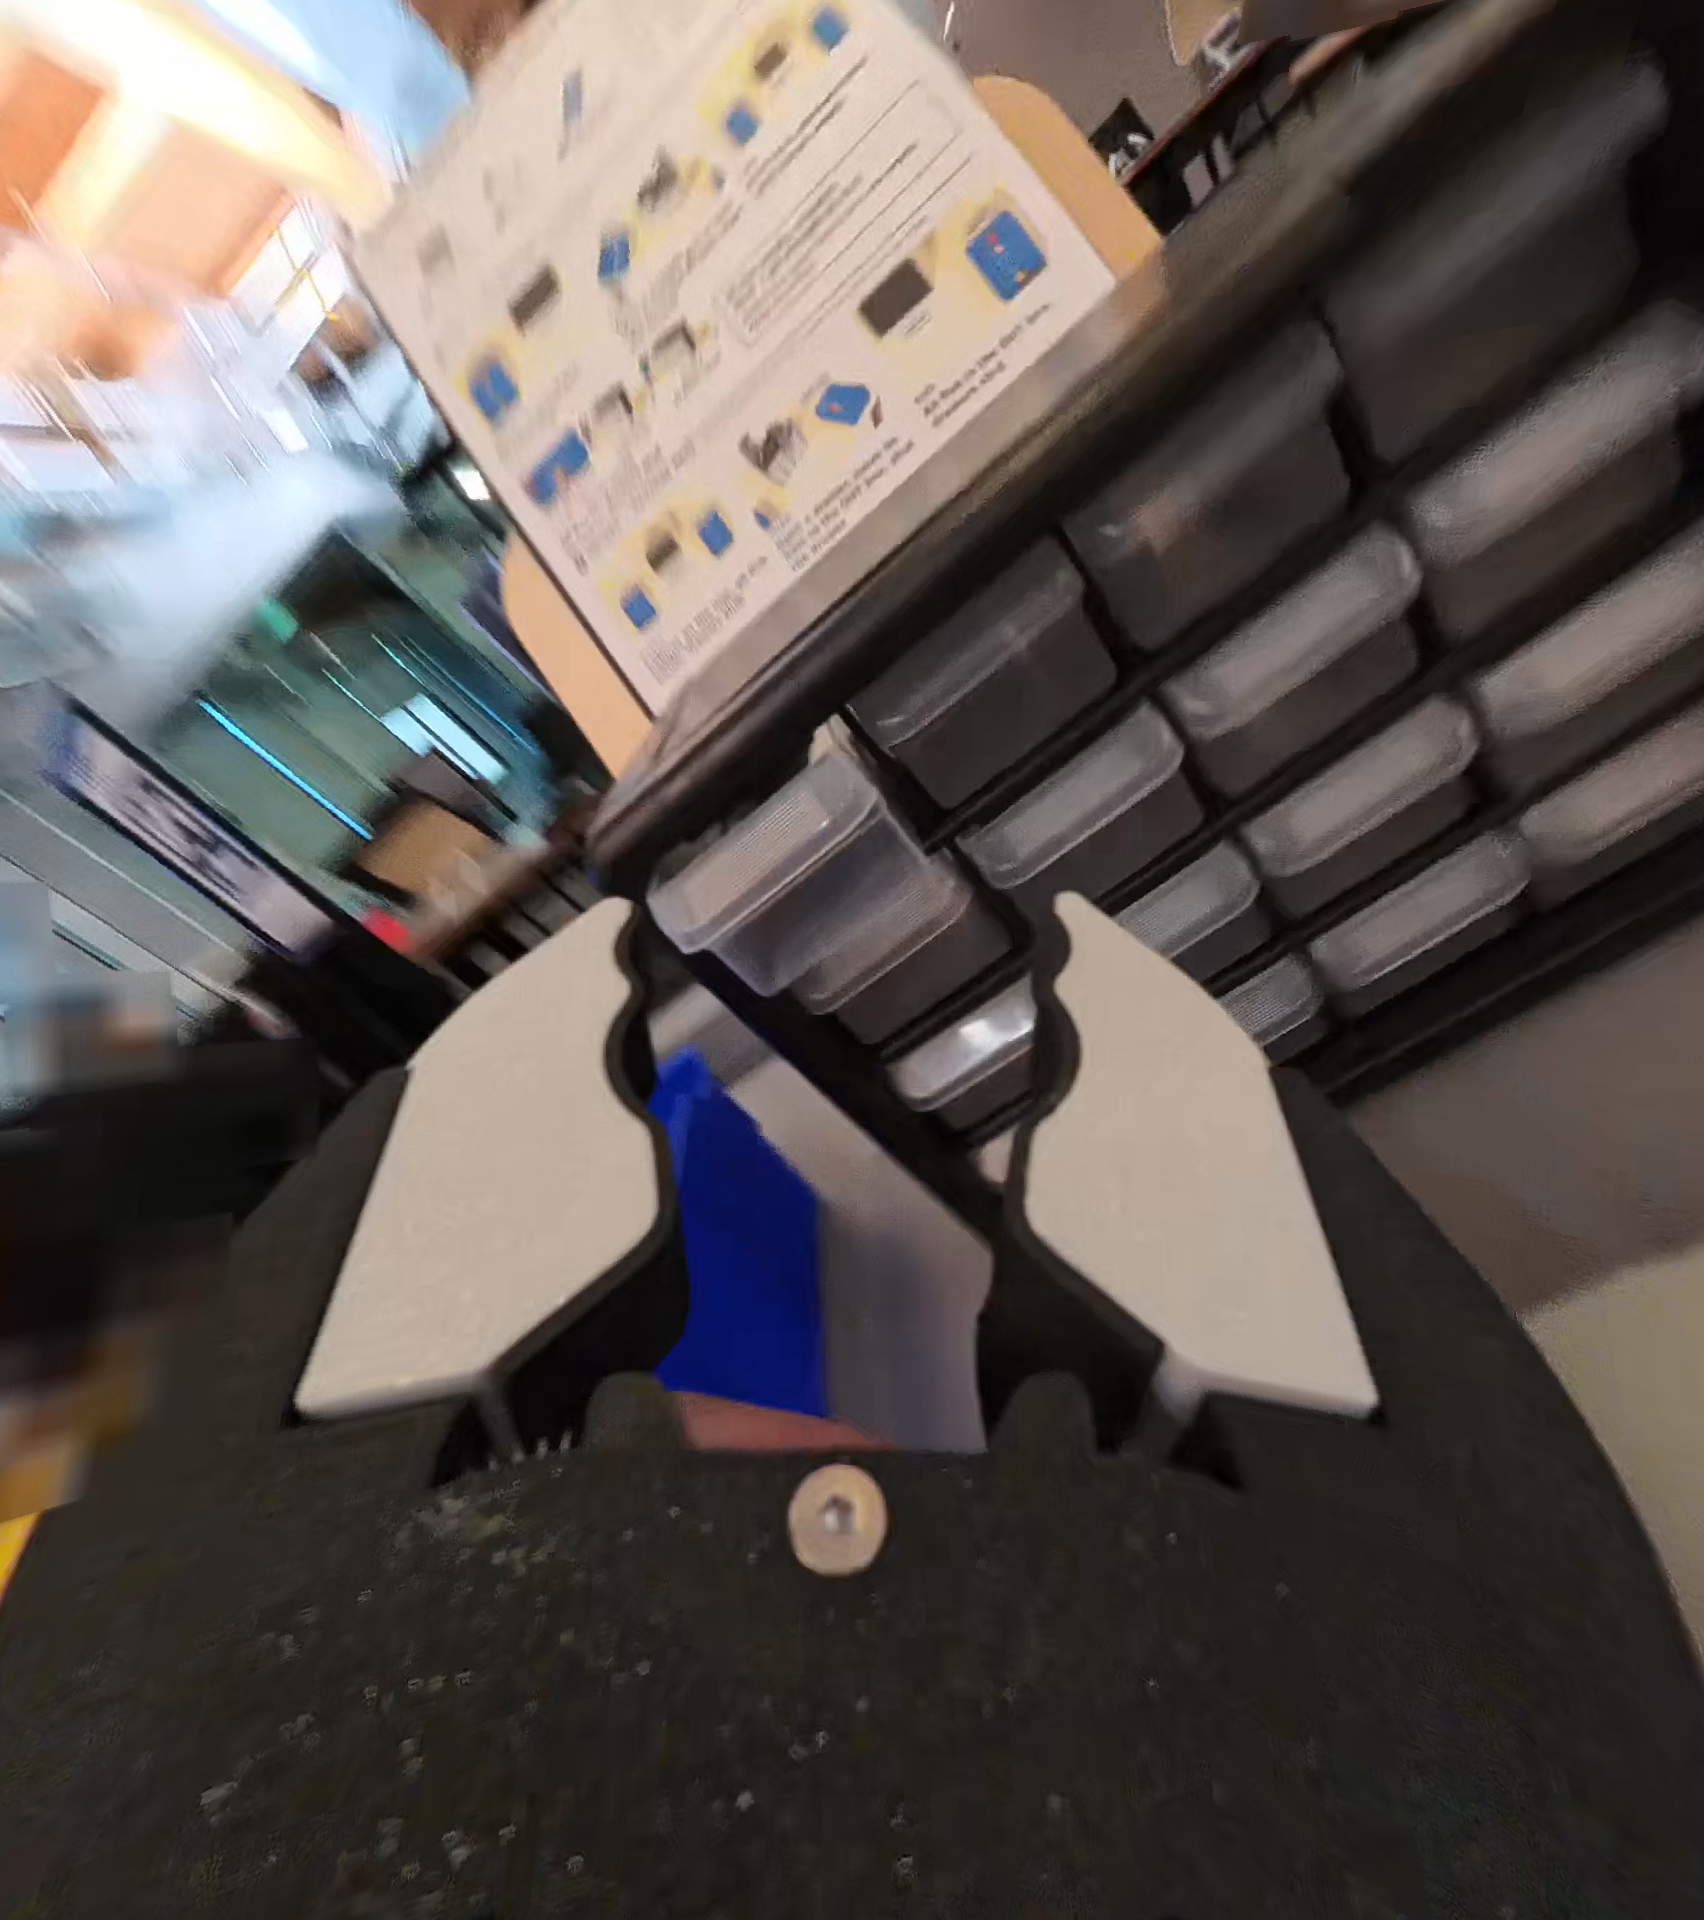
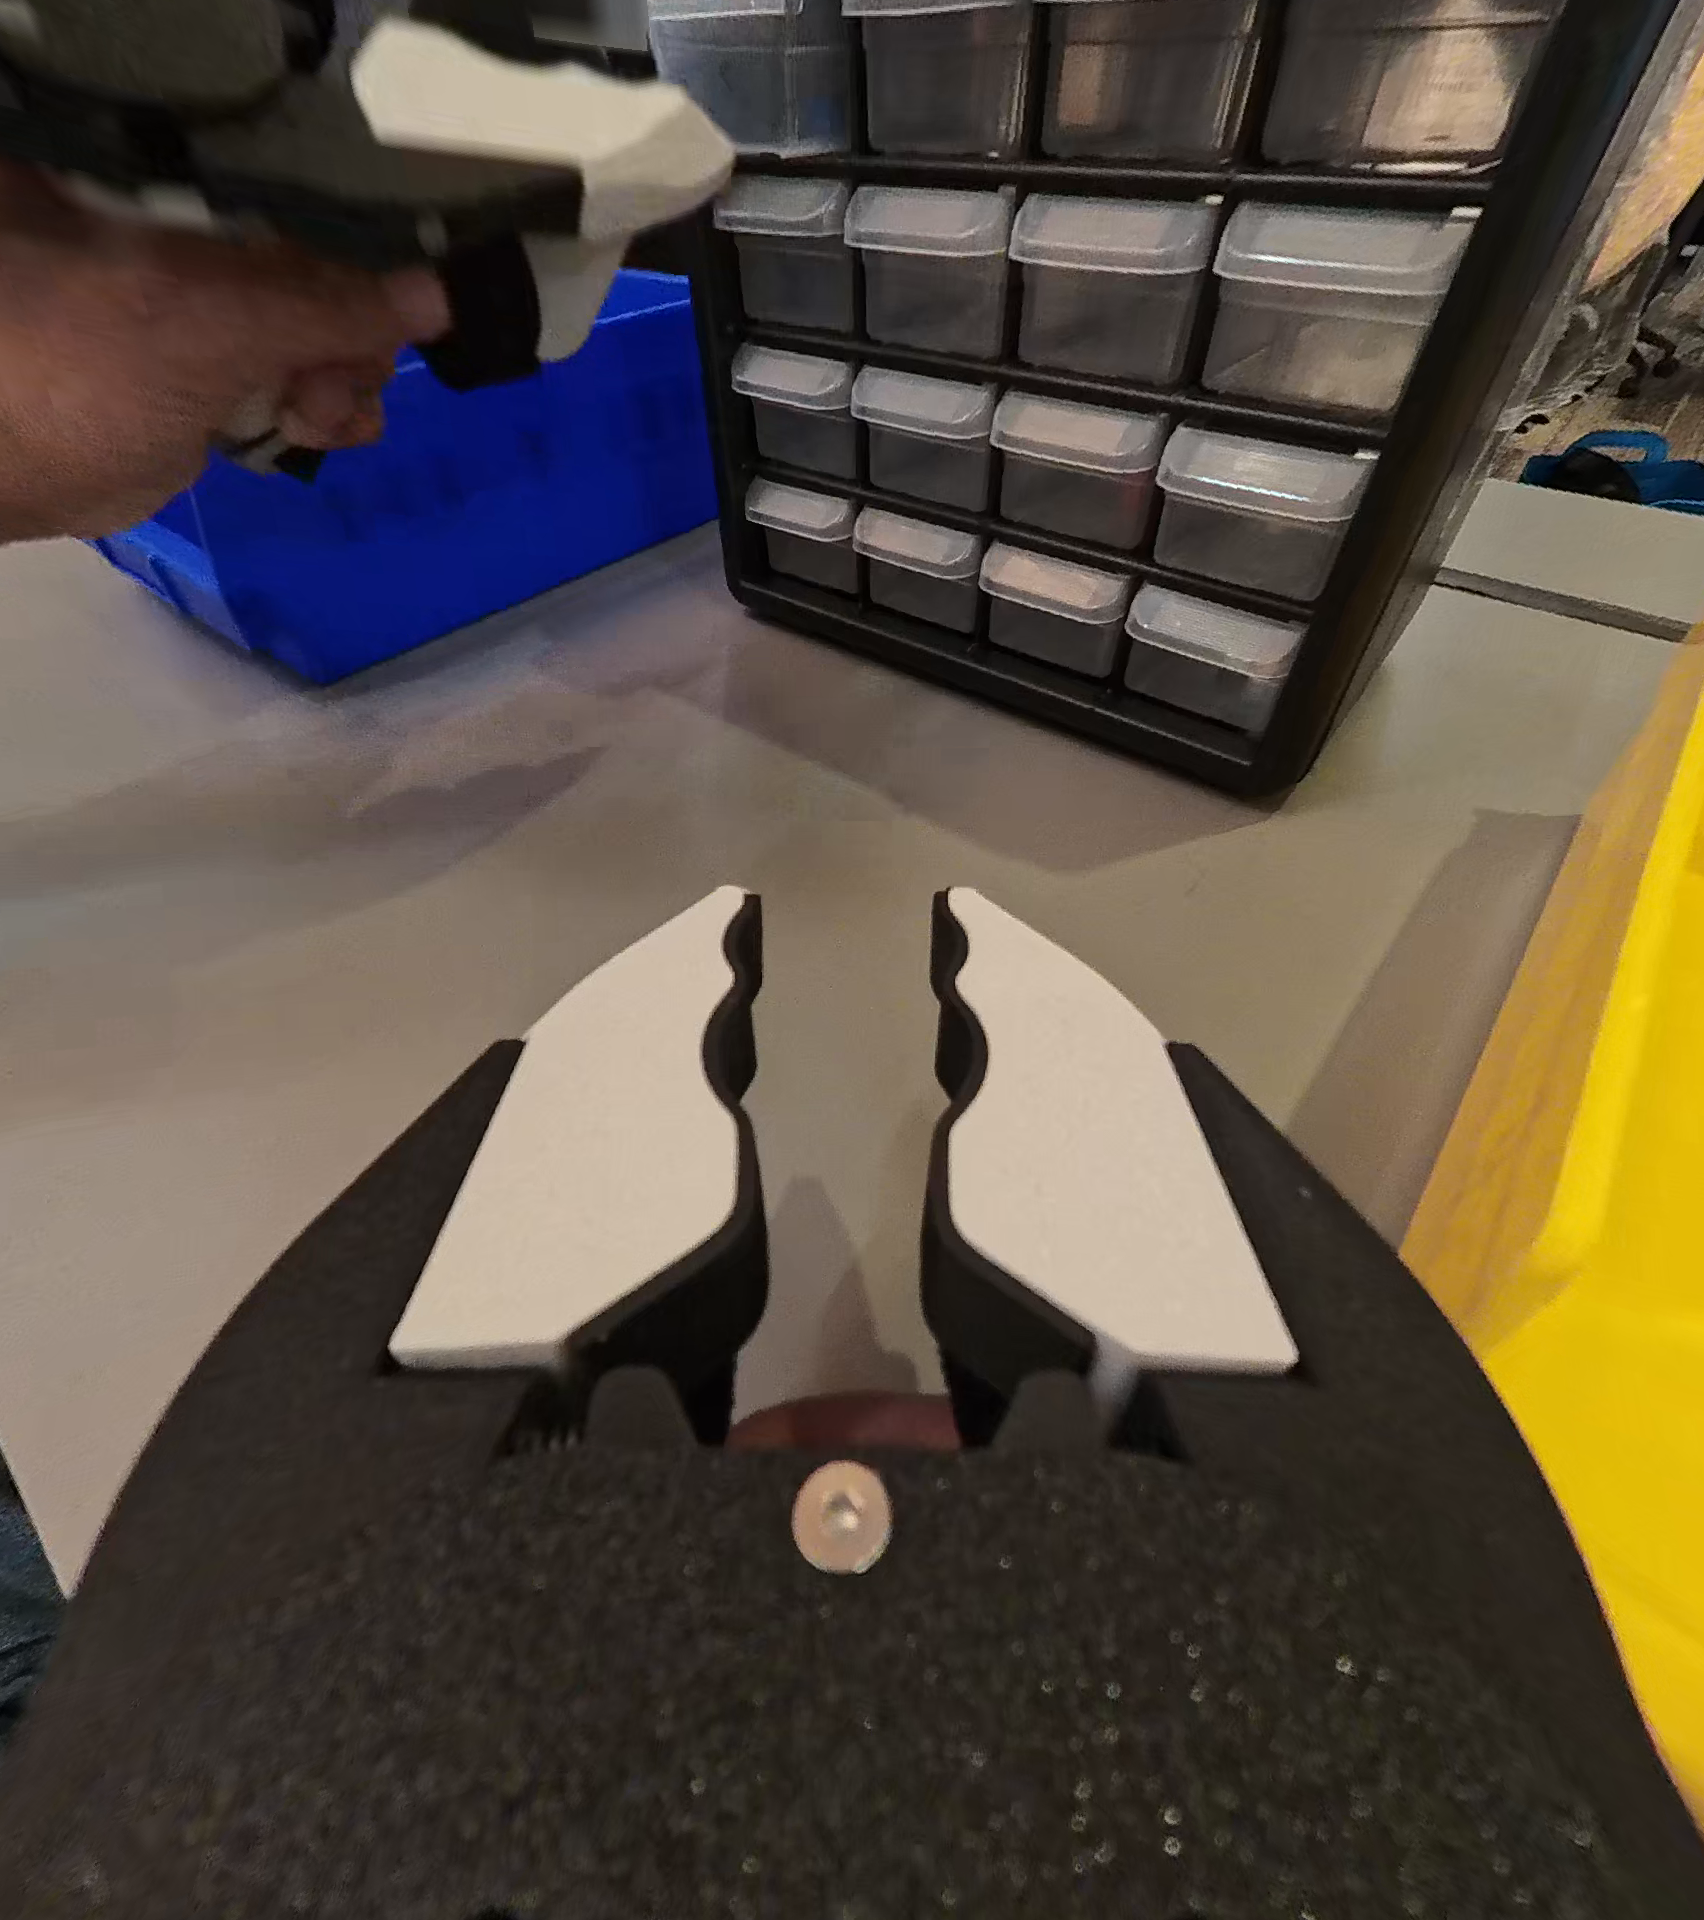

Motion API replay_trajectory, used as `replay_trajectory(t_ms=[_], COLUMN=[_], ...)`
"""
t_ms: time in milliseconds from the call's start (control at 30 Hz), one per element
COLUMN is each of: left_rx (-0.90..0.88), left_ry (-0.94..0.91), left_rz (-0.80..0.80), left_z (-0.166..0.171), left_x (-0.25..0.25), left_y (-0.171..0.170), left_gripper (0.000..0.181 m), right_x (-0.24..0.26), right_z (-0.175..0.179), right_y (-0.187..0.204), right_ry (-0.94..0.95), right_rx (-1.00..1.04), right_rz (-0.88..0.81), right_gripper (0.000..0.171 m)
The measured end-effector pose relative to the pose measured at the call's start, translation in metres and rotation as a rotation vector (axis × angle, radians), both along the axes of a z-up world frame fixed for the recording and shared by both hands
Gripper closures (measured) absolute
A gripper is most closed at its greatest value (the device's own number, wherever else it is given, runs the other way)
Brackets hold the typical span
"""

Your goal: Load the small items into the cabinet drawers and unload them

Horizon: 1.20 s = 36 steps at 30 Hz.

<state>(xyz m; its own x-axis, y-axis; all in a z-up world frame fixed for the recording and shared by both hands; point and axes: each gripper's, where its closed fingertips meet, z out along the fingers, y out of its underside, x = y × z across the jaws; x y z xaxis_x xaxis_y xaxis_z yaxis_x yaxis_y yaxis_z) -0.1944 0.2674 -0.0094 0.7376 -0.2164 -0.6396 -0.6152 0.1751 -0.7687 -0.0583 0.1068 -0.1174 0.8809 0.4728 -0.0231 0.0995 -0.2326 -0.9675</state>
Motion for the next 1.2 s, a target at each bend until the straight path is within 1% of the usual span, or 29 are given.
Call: replay_trajectory(t_ms=[67,133,267,333,433,567,667,833,867,900,933,1033,1100,1133,1167,1200], left_rx=[-0.122,-0.186,-0.290,-0.281,-0.242,-0.259,-0.279,-0.263,-0.274,-0.288,-0.299,-0.315,-0.283,-0.269,-0.265,-0.276], left_ry=[-0.196,-0.329,-0.453,-0.512,-0.518,-0.542,-0.576,-0.581,-0.592,-0.602,-0.615,-0.650,-0.621,-0.596,-0.571,-0.547], left_rz=[0.000,0.010,0.058,0.069,0.127,0.116,0.106,0.078,0.067,0.055,0.042,0.008,0.014,0.033,0.050,0.051], left_z=[0.003,0.006,-0.001,0.002,0.003,0.002,0.002,0.002,0.001,-0.001,-0.002,-0.004,-0.002,-0.001,-0.002,-0.004], left_x=[0.000,0.001,0.005,0.006,-0.003,-0.007,-0.010,-0.009,-0.008,-0.007,-0.006,-0.004,-0.005,-0.007,-0.008,-0.007], left_y=[0.009,0.023,0.047,0.051,0.054,0.051,0.037,0.012,0.011,0.011,0.012,0.012,0.016,0.020,0.025,0.029], left_gripper=[0.101,0.100,0.095,0.100,0.118,0.118,0.118,0.119,0.114,0.106,0.103,0.098,0.099,0.100,0.103,0.110], right_x=[0.000,0.000,0.001,0.001,0.001,0.001,0.001,-0.002,-0.002,-0.003,-0.003,-0.007,-0.012,-0.016,-0.020,-0.024], right_z=[-0.001,-0.001,0.000,0.000,0.000,-0.001,-0.001,-0.002,-0.003,-0.003,-0.003,-0.005,-0.010,-0.014,-0.018,-0.022], right_y=[0.000,0.000,0.000,0.000,0.000,0.000,0.000,0.000,0.000,-0.001,-0.001,-0.003,-0.004,-0.005,-0.006,-0.007], right_ry=[-0.002,-0.001,0.004,0.005,0.005,0.002,0.001,-0.006,-0.010,-0.014,-0.017,-0.016,-0.035,-0.060,-0.092,-0.121], right_rx=[-0.004,-0.005,0.001,0.000,-0.004,-0.009,-0.006,-0.016,-0.018,-0.018,-0.018,-0.038,-0.071,-0.100,-0.135,-0.173], right_rz=[0.000,0.000,-0.004,-0.004,-0.003,0.000,-0.002,0.005,0.006,0.006,0.006,0.018,0.031,0.045,0.060,0.074], right_gripper=[0.140,0.140,0.141,0.140,0.140,0.140,0.141,0.141,0.141,0.141,0.141,0.140,0.139,0.135,0.133,0.131])
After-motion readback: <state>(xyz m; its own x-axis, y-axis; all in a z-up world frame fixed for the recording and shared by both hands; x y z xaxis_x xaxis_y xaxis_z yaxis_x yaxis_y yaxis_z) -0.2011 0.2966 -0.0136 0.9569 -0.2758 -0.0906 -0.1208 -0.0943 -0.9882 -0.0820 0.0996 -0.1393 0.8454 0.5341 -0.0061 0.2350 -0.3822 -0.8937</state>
